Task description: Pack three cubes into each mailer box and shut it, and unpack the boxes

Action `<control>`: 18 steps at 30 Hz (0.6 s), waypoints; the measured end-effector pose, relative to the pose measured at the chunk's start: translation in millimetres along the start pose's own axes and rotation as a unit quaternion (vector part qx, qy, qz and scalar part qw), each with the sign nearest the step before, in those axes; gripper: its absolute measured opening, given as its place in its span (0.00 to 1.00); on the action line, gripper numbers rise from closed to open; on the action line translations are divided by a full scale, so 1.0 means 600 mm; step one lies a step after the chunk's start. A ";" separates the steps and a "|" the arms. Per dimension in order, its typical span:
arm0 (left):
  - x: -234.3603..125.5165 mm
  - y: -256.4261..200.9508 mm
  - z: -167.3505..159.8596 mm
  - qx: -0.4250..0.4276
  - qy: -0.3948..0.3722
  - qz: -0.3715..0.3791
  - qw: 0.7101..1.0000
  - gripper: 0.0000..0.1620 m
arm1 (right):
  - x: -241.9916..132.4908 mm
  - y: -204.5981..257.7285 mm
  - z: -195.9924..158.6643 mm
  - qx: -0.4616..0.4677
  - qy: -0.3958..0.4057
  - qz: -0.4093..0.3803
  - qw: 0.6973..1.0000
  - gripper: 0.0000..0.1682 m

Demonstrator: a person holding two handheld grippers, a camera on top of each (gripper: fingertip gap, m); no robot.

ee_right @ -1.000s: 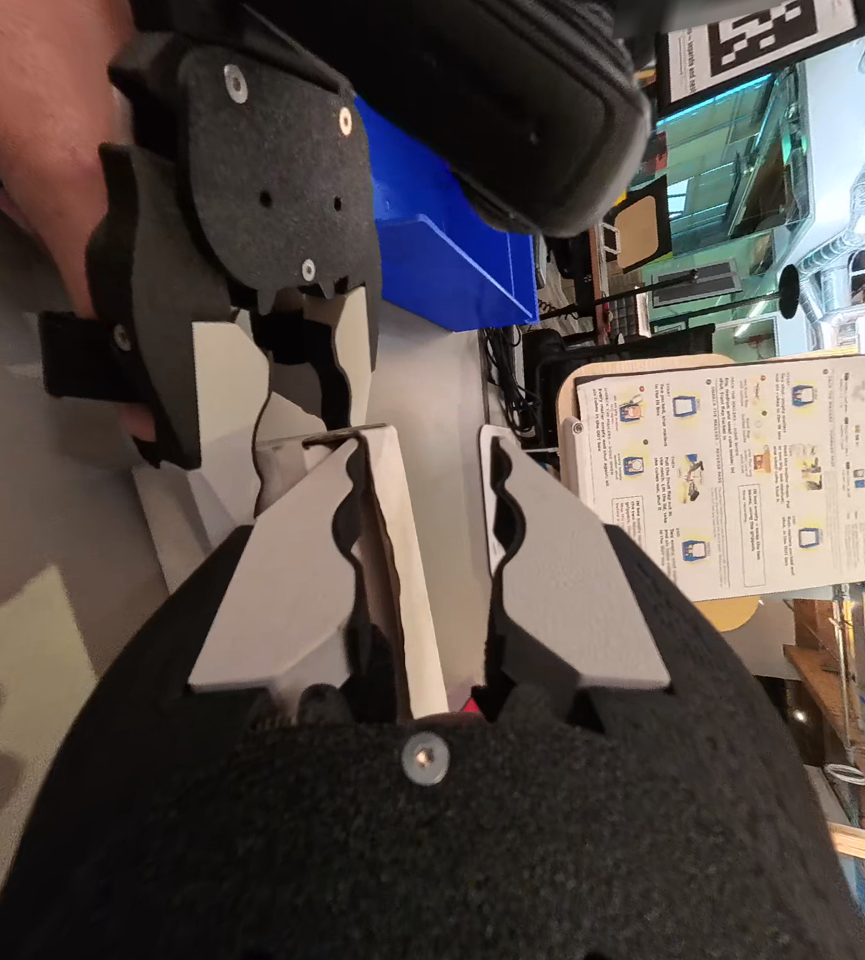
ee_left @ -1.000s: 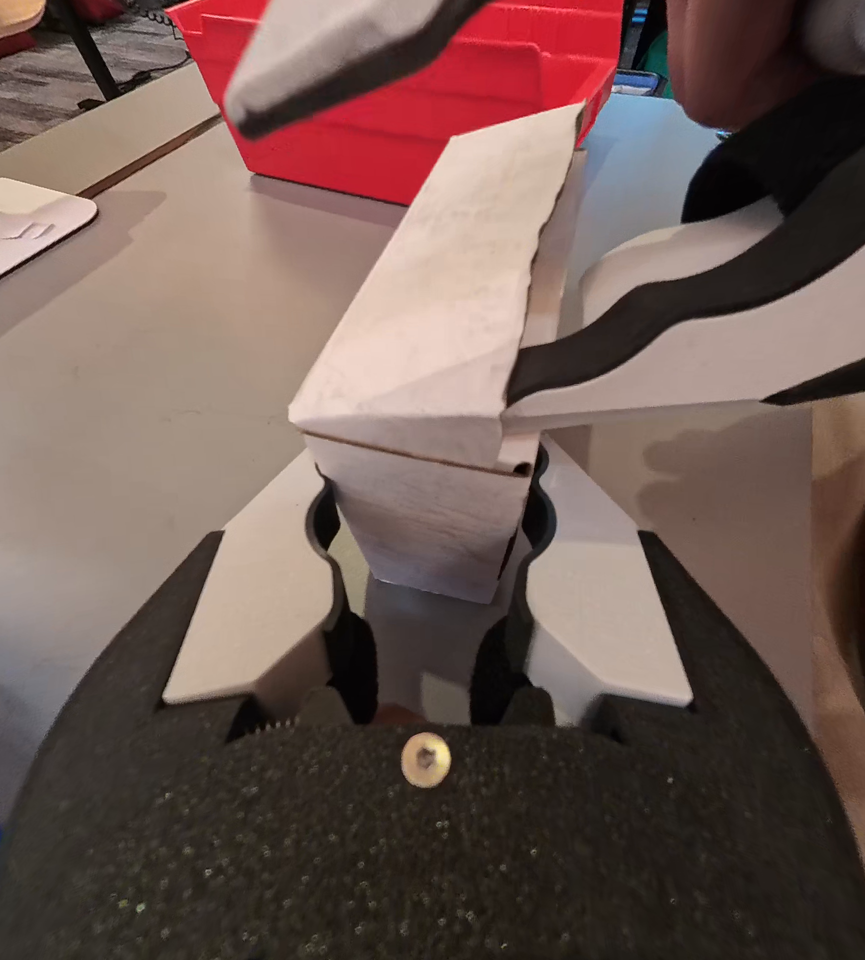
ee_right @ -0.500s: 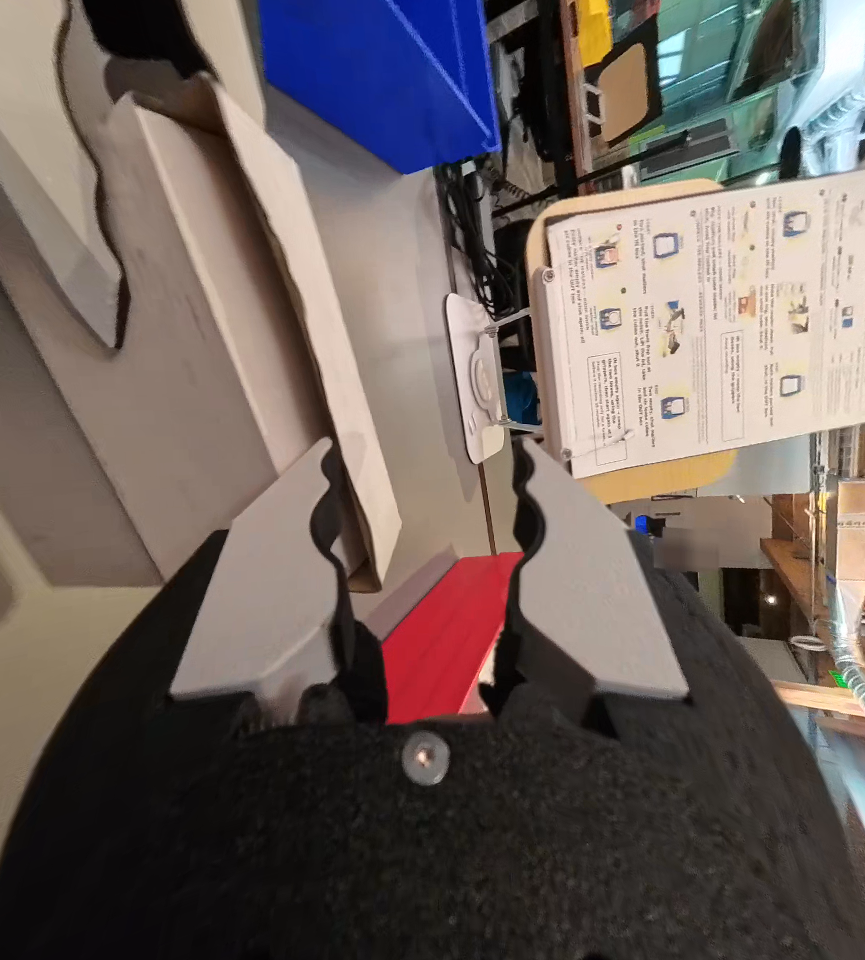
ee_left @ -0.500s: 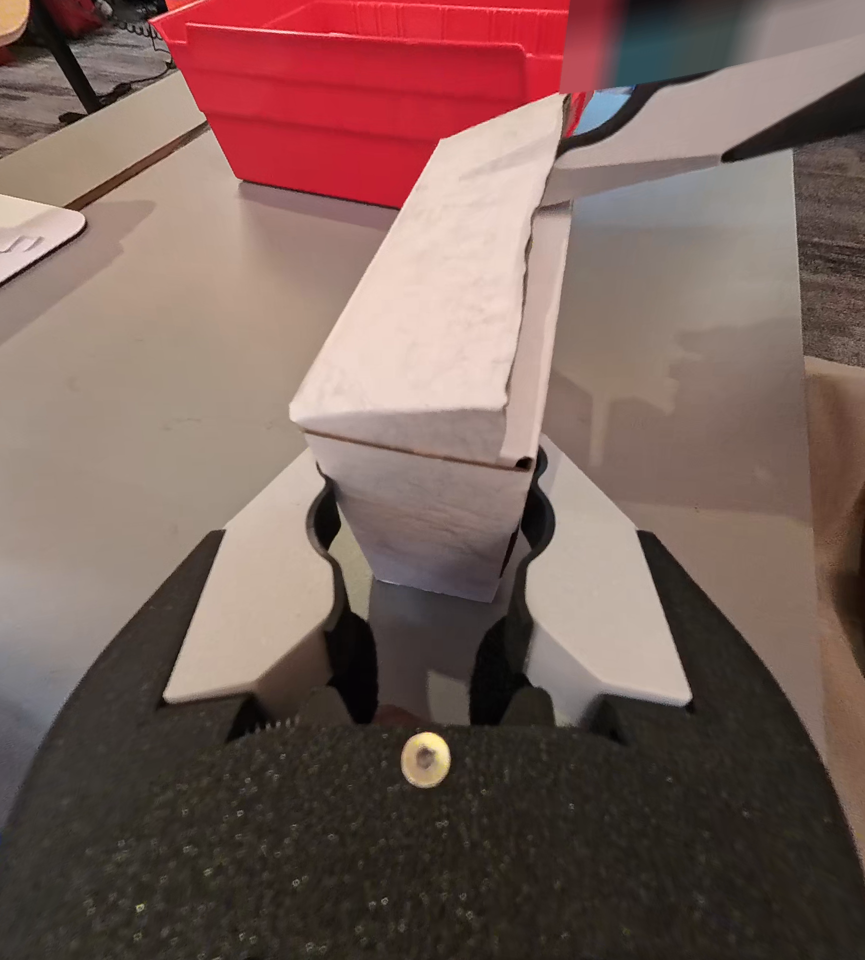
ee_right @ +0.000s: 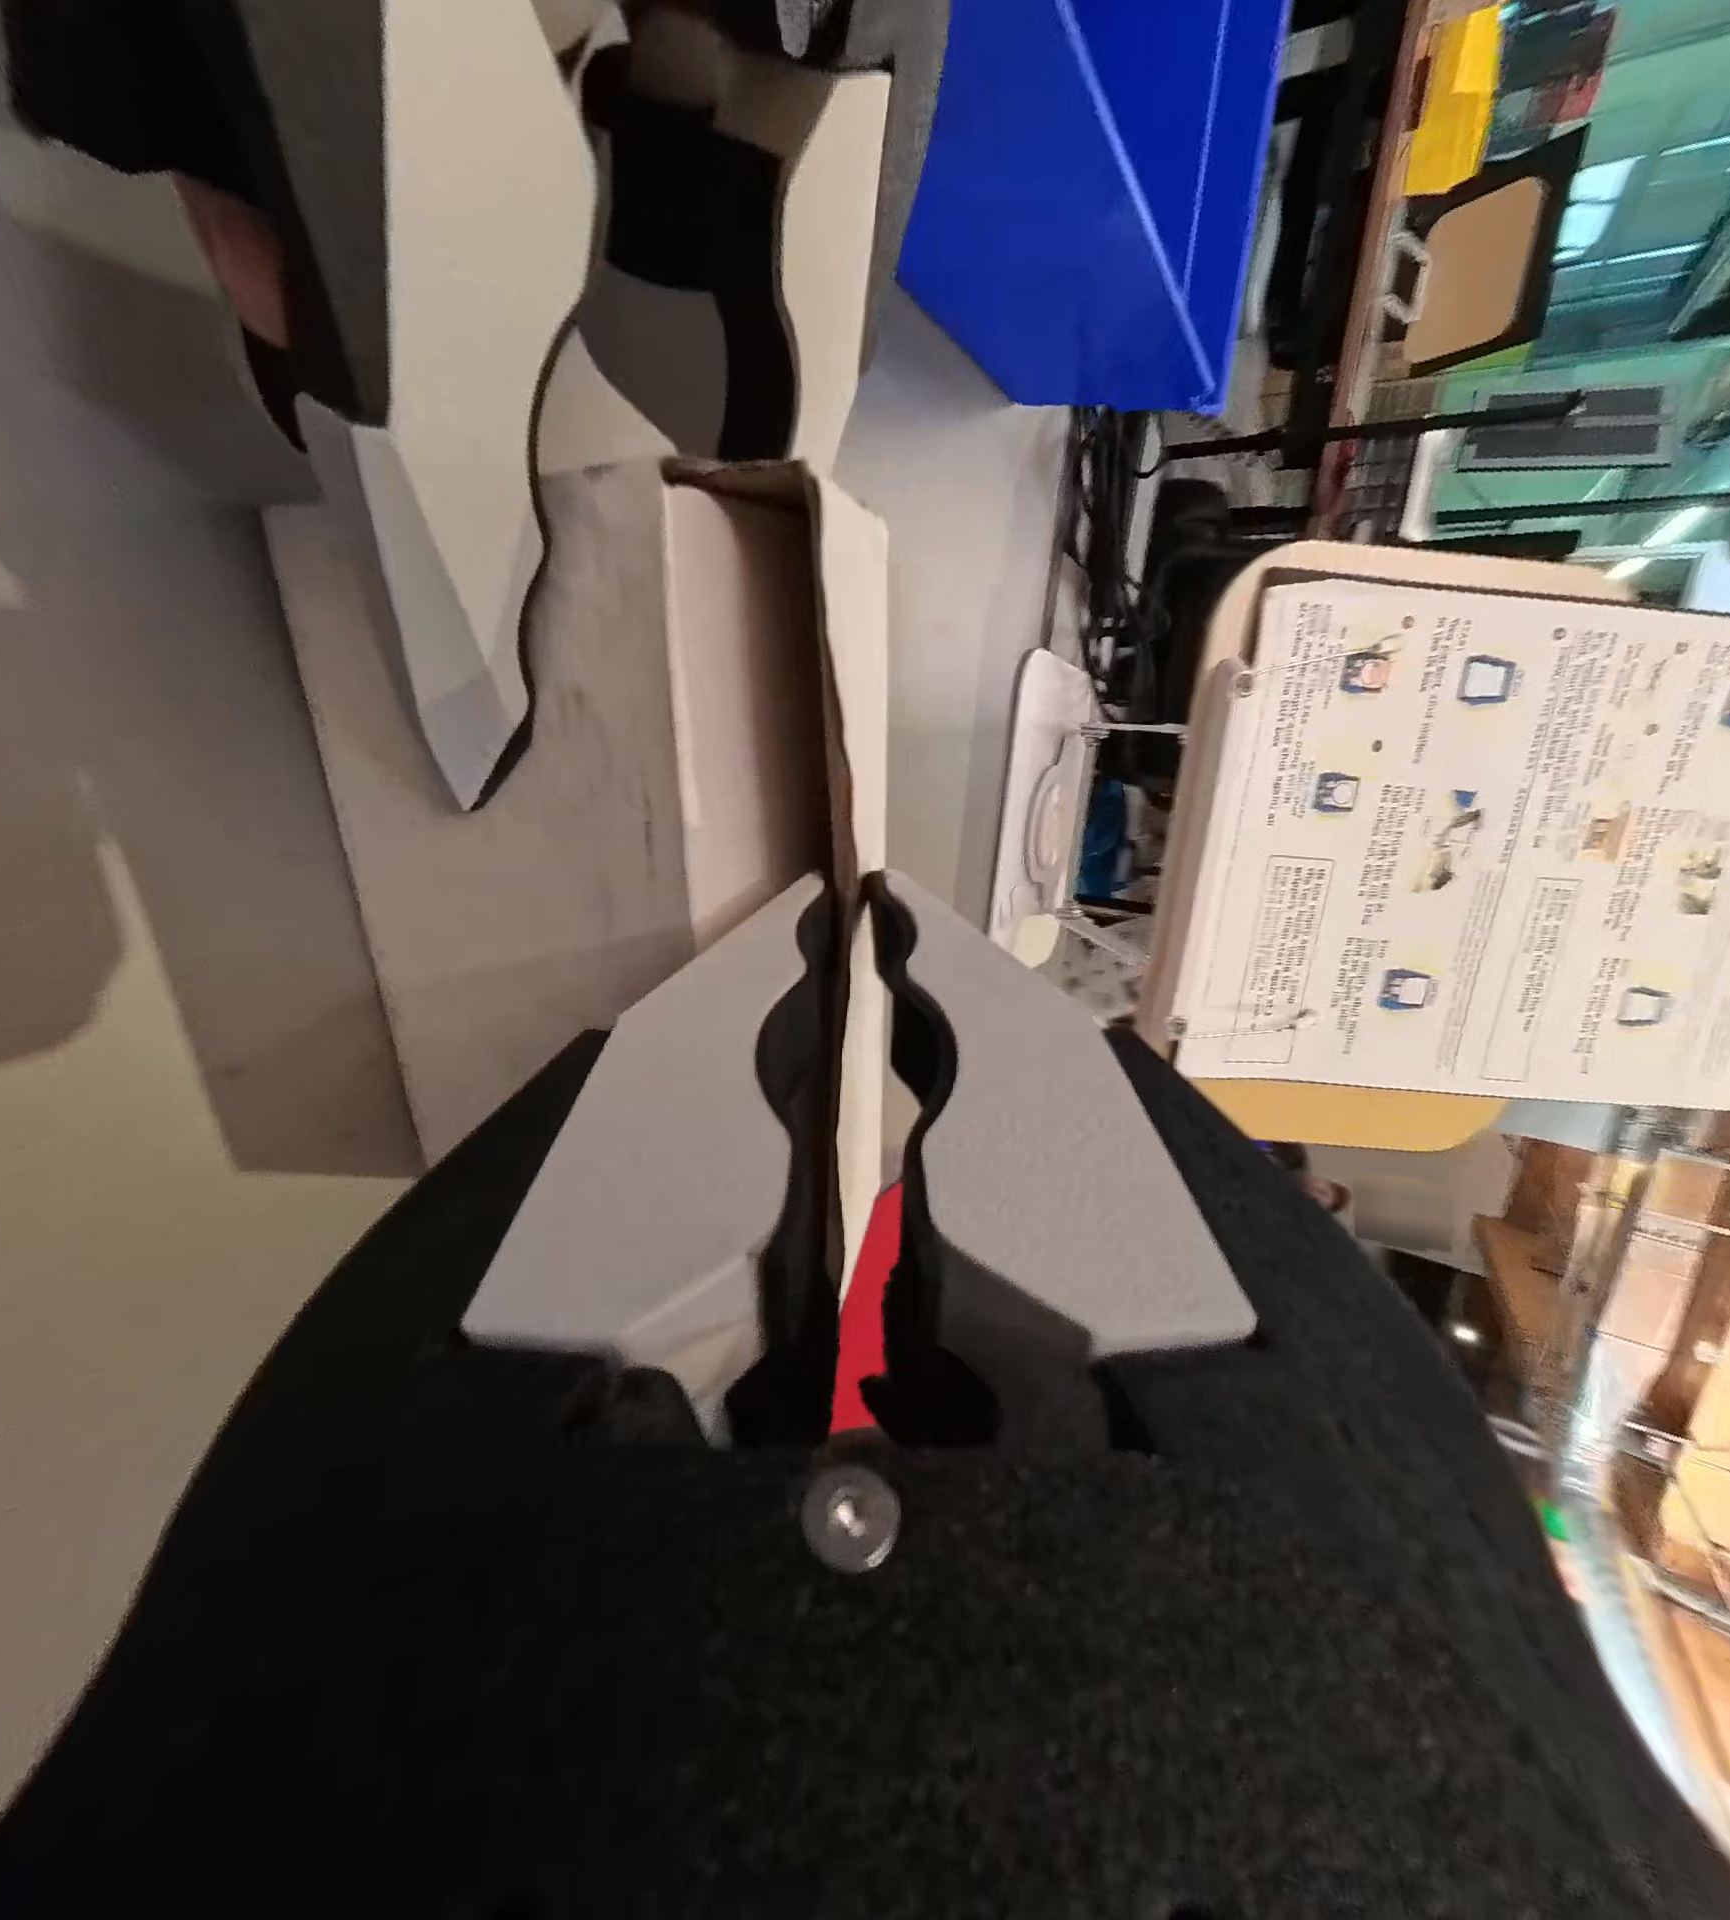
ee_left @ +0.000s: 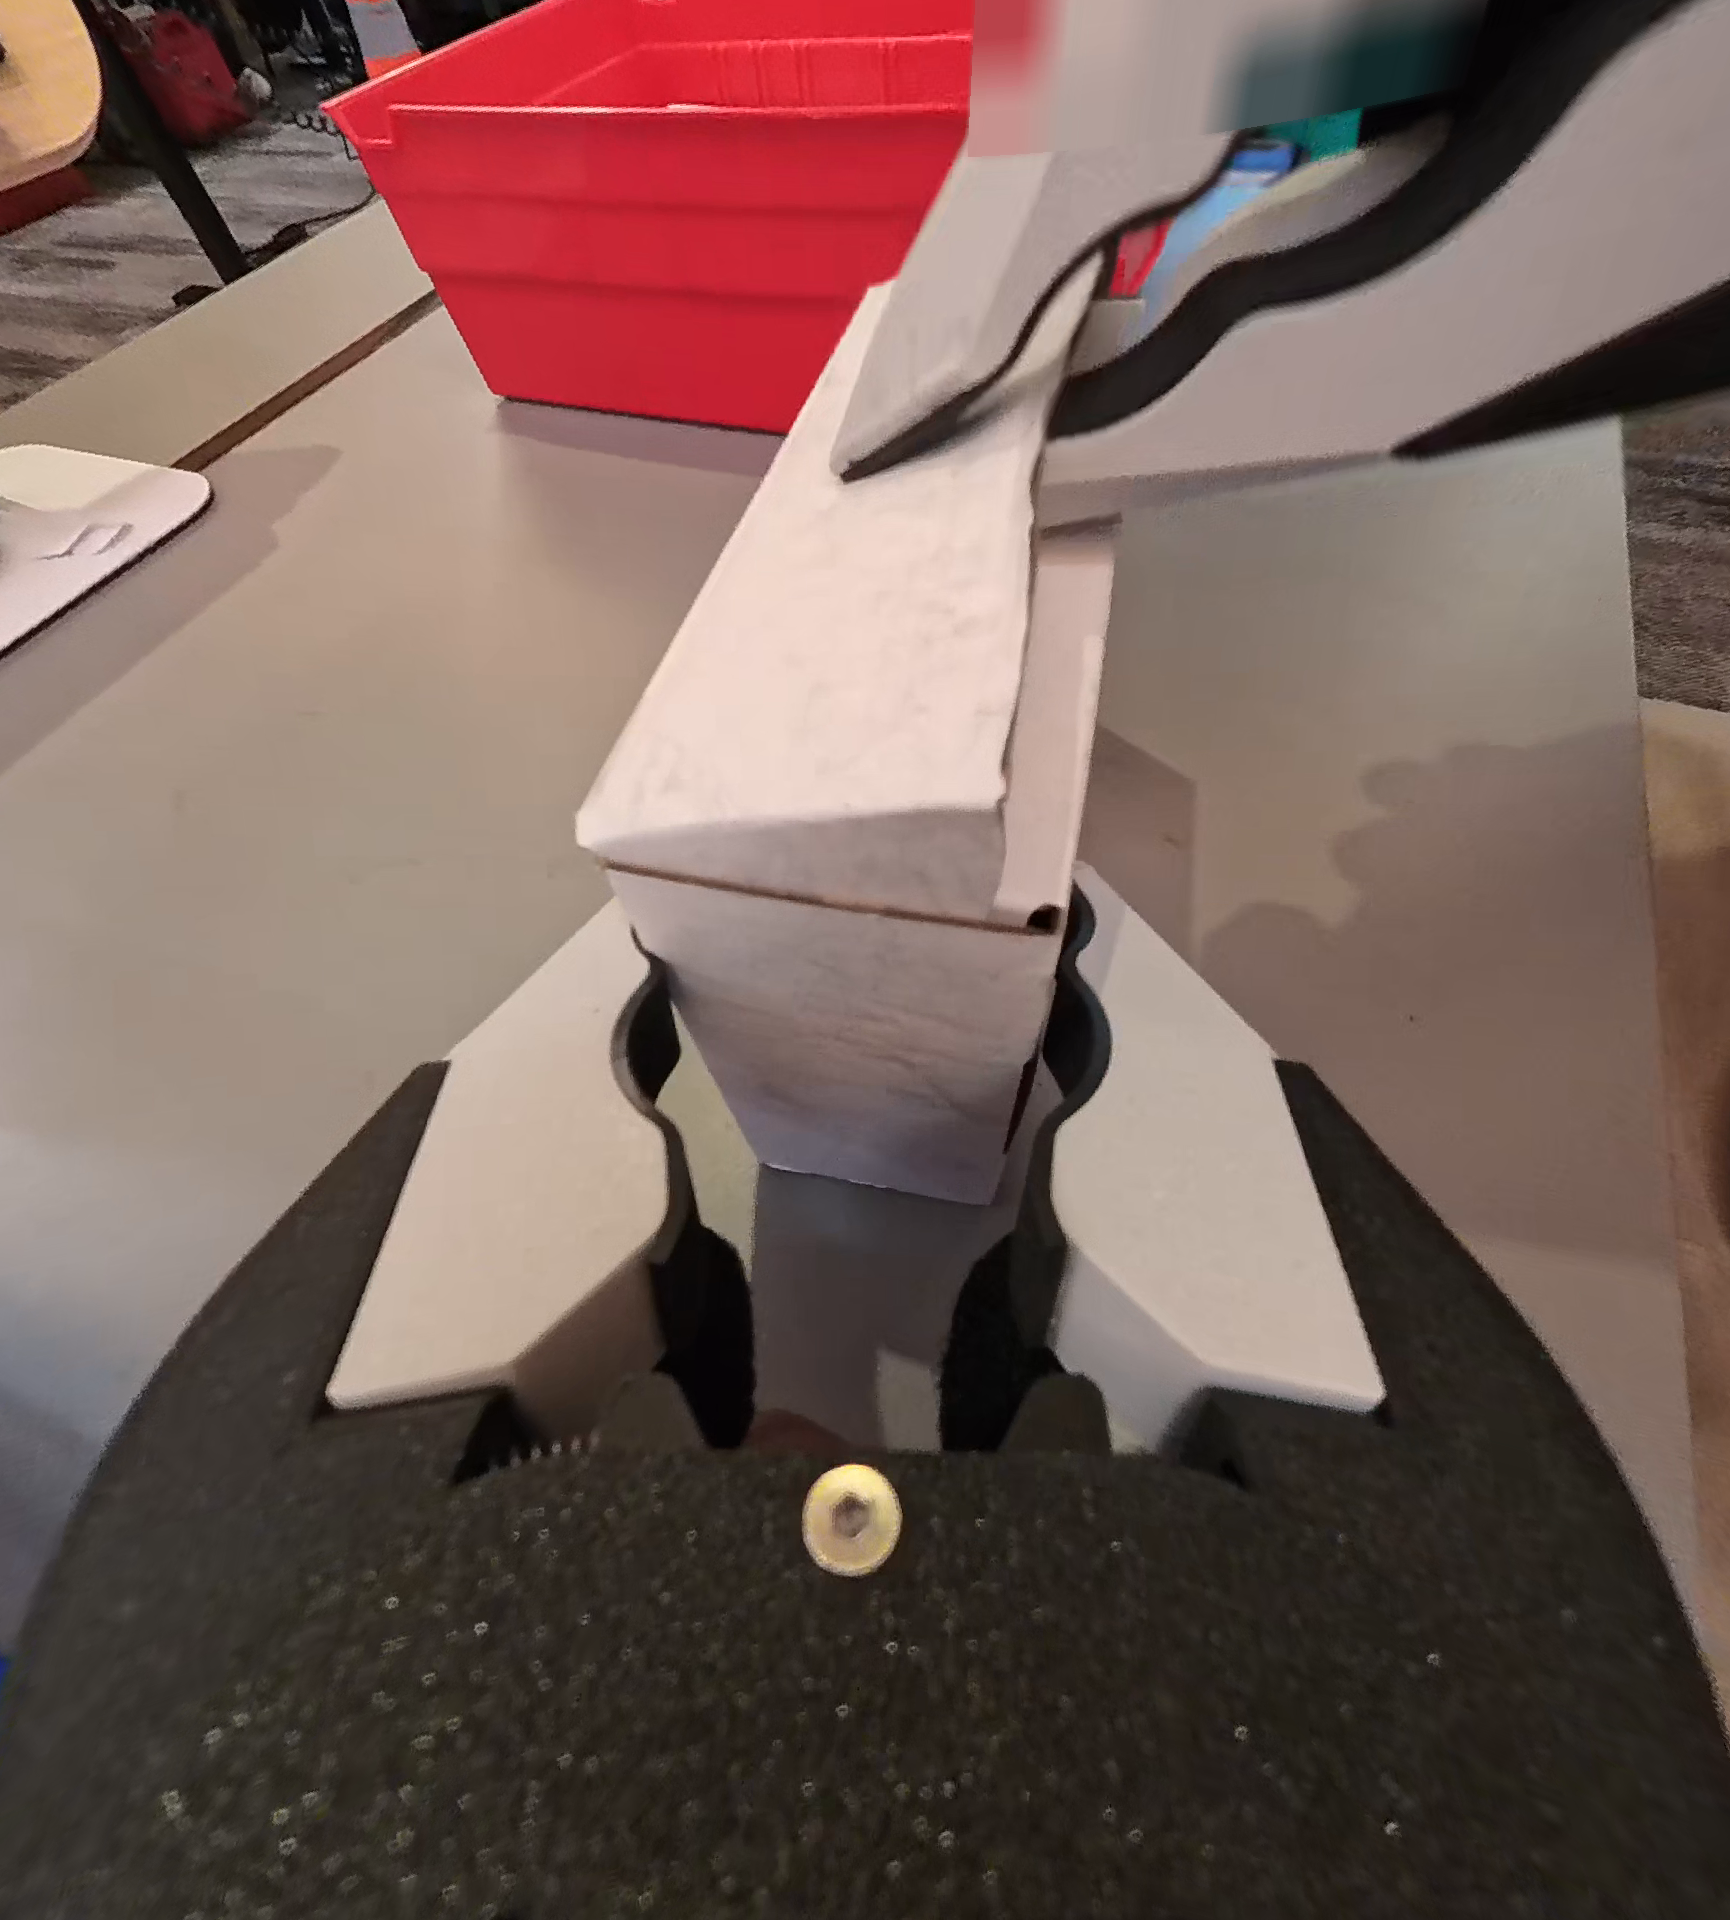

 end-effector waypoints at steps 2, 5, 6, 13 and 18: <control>0.000 0.000 0.000 0.004 0.000 0.000 1.000 0.42 | 0.000 -0.011 -0.003 0.041 -0.011 0.063 0.997 0.04; 0.000 -0.001 0.000 0.013 0.000 0.003 1.000 0.43 | 0.003 -0.031 -0.009 0.133 -0.030 0.163 0.977 0.04; 0.000 -0.002 0.001 0.016 0.000 0.005 1.000 0.43 | 0.004 -0.034 -0.009 0.145 -0.031 0.180 0.972 0.05; -0.012 0.010 -0.001 0.122 0.017 0.084 0.989 0.43 | -0.017 -0.006 -0.017 0.045 -0.017 0.001 0.999 0.04; -0.008 0.012 -0.001 0.142 0.042 0.136 0.980 0.43 | -0.026 0.004 -0.017 0.057 -0.006 -0.059 0.997 0.01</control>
Point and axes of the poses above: each gripper's, where its closed fingertips meet, x out along the fingers, z out of its top, y = z × x across the jaws, the point moved 6 cm from there along -x, back along the fingers, and after that the axes turned 6 degrees about y, right-handed, at the moved point
